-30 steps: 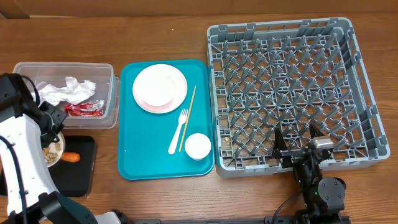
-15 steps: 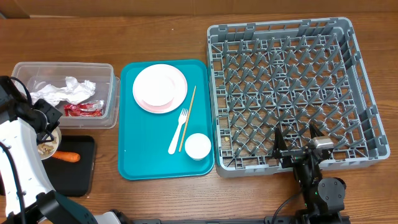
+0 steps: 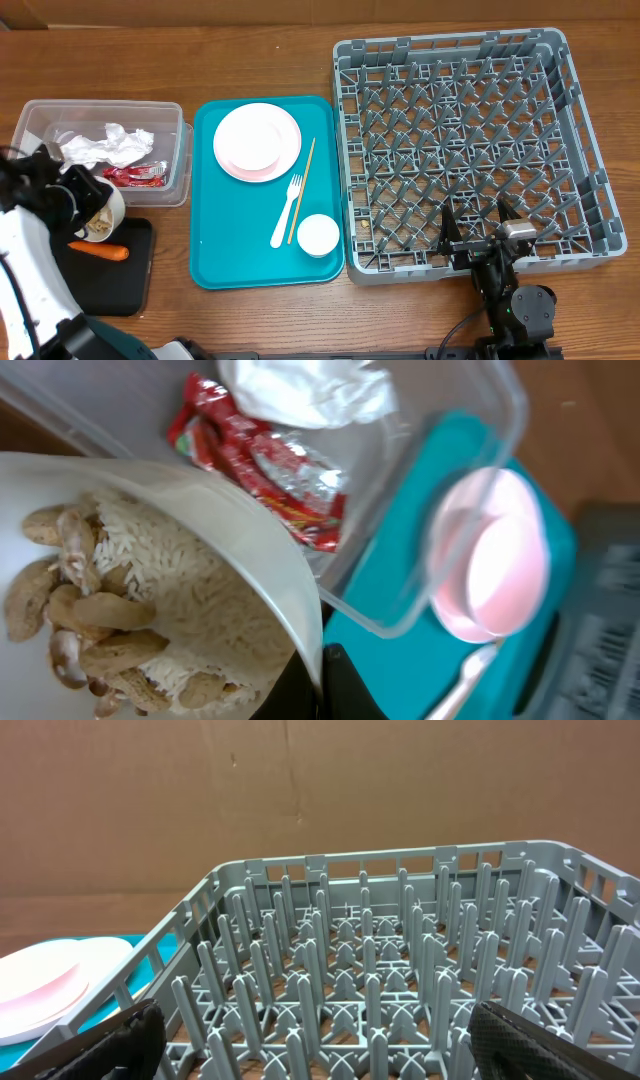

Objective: Sort waste into correct bins and load items into the dishwasher
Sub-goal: 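Lift the bowl and carry it left over the black tray, then tilt the bowl to dump peanuts and rice onto the black tray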

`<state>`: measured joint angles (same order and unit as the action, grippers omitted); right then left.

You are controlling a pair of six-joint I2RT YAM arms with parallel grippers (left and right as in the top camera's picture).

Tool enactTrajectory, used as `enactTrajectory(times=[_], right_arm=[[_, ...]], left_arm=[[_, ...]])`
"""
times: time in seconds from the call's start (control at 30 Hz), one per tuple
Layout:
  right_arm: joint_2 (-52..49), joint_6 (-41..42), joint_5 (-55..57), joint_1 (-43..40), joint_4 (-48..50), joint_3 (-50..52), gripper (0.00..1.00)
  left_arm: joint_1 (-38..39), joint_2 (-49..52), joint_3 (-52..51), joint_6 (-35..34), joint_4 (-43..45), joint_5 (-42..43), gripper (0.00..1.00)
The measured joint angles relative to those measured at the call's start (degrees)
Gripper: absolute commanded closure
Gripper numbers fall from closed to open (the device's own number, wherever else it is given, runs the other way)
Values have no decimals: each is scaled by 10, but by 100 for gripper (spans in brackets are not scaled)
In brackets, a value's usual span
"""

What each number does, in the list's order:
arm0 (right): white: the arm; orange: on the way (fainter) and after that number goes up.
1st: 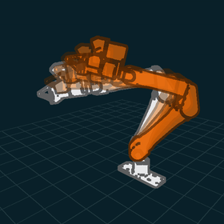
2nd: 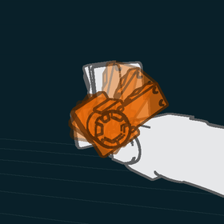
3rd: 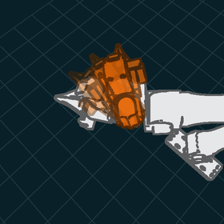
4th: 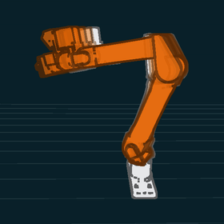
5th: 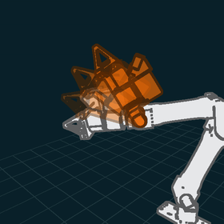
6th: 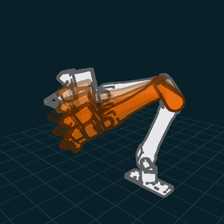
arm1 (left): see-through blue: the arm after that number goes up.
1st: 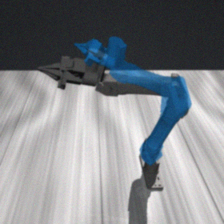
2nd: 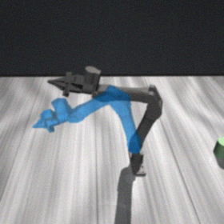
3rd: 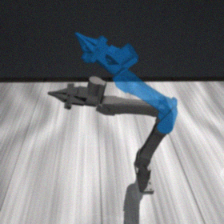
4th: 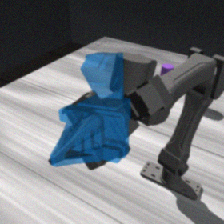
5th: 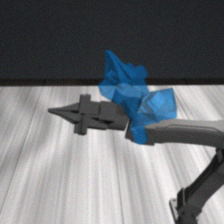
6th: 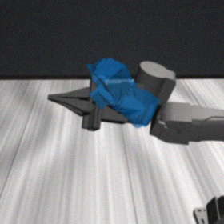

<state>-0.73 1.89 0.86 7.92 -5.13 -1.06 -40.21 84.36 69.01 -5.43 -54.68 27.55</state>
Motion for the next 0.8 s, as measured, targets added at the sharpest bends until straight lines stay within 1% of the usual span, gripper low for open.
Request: enactTrajectory(times=[0.1,0.17,0.23,0.37,0.43,0.63,0.8], right_arm=[[0,0,0,0,0,0,0],[0,0,0,0,0,0,0],[0,0,0,0,0,0,0],[0,0,0,0,0,0,0],[0,0,0,0,0,0,0],[0,0,0,0,0,0,0],[0,0,0,0,0,0,0]], left_arm=[[-39,-13,0,25,-15,65,96],[-51,-15,0,31,-22,83,96],[-81,-15,-2,51,-29,127,96],[-130,-15,-37,91,-30,214,96],[-154,-15,-66,104,-22,240,96],[-207,-16,-104,113,4,287,96],[-228,-16,-125,118,11,325,96]])
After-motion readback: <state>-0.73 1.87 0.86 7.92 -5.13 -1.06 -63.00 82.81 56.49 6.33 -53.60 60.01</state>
